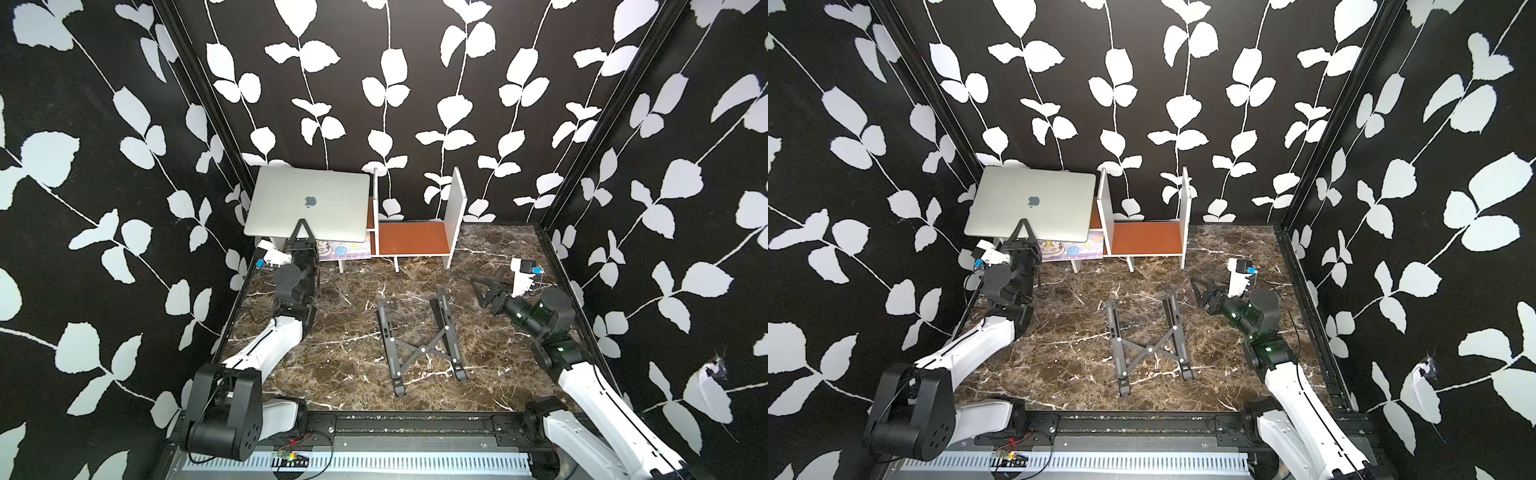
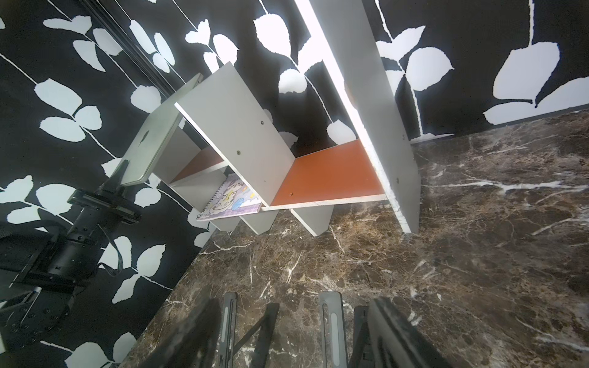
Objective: Close the laptop lid and set it aside
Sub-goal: Place the laptop on the shelf.
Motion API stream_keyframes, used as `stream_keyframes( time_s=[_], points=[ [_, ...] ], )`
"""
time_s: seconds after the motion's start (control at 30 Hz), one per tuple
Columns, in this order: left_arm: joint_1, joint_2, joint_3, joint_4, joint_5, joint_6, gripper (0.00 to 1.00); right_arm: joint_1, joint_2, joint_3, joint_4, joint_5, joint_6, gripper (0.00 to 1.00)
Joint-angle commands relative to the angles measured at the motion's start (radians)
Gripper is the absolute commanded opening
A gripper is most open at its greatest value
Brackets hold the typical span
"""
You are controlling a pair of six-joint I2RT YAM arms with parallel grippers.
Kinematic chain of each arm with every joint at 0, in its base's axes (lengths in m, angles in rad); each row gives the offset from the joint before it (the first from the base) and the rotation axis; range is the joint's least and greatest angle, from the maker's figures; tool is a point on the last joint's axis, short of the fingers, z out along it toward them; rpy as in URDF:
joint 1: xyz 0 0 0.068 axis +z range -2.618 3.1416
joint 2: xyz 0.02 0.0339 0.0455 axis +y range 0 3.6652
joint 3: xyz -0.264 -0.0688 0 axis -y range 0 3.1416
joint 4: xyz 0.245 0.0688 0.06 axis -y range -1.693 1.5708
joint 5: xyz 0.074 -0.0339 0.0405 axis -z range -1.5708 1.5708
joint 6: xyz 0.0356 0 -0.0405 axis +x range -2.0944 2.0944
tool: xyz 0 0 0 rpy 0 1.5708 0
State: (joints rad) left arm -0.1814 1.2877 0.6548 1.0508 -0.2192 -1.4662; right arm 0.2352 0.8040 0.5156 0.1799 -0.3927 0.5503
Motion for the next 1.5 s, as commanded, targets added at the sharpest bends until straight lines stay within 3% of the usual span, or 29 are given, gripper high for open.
stream_keyframes(
  time_s=[0.0, 0.33, 0.53, 0.73, 0.93, 1.03, 1.2, 1.47],
  points=[
    [0.005, -0.005, 0.081, 0.238, -0.010, -0.034, 0.00, -0.002, 0.000, -0.006, 0.050, -0.008, -0.008, 0.75],
    [0.004, 0.085, 0.116, 0.271, -0.002, -0.036, 0.00, -0.002, 0.000, -0.006, 0.053, -0.009, -0.009, 0.75],
    [-0.034, 0.014, 0.131, 0.182, 0.018, 0.076, 0.00, -0.002, 0.006, -0.004, 0.050, -0.013, -0.010, 0.75],
    [-0.103, -0.020, 0.119, 0.119, -0.065, 0.170, 0.00, -0.001, -0.005, -0.003, 0.039, -0.010, -0.017, 0.75],
    [-0.132, 0.099, 0.136, 0.249, -0.117, 0.136, 0.00, -0.001, 0.003, 0.001, 0.045, -0.016, -0.031, 0.75],
    [-0.138, 0.169, 0.212, 0.261, -0.096, 0.100, 0.00, -0.001, 0.052, -0.003, 0.077, -0.077, -0.038, 0.76],
    [-0.138, 0.183, 0.309, 0.167, -0.023, 0.137, 0.00, -0.002, 0.111, -0.019, 0.155, -0.128, 0.026, 0.76],
    [-0.138, 0.120, 0.262, -0.051, -0.121, 0.073, 0.00, -0.001, 0.082, 0.006, 0.158, -0.084, 0.106, 0.77]
  ],
)
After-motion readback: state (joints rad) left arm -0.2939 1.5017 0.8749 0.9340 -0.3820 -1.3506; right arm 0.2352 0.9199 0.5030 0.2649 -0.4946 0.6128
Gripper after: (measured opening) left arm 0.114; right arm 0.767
